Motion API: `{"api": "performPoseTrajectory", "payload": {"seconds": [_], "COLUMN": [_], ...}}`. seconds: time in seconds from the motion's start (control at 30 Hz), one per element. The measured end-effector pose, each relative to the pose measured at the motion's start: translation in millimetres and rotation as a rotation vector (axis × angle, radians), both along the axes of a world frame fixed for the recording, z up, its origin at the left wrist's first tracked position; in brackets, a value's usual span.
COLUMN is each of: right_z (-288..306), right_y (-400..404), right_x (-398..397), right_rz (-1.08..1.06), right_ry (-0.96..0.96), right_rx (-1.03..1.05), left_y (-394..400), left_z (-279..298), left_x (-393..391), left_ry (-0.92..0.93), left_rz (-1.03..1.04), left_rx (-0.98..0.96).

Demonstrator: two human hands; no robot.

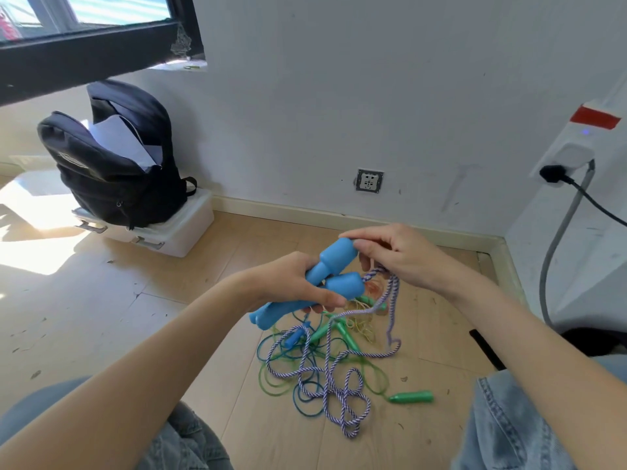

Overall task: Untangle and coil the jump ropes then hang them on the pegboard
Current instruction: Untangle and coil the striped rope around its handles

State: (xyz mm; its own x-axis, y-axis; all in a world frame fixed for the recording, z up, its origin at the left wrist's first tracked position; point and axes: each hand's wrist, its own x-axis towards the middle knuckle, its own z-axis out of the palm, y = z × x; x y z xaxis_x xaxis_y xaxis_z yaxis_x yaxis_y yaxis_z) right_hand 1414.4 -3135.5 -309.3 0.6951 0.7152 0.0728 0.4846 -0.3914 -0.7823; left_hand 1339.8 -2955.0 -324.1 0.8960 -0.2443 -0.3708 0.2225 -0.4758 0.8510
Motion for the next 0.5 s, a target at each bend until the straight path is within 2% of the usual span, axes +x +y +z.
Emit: {"api": "performPoseTrajectory", "payload": {"seconds": [0.2,0.33,0.5], "right_z": [1,-1,4], "right_y": [-3,-4,-9], "right_x": [-3,1,12], "right_rz": [0.065,0.019,-0.034], "right_ry": [0.063,-0.179,-0.209], "right_rx": [-0.072,-0.266,-0.223], "left_y": [-1,-3,2], "left_z": [0,1,4], "left_x": [2,3,-2], "left_ry": [-0.004,0.032,0.139], "left_rz": [0.064,0.072,0.026], "left_rx": [-0.022,-0.1,-0.133]}}
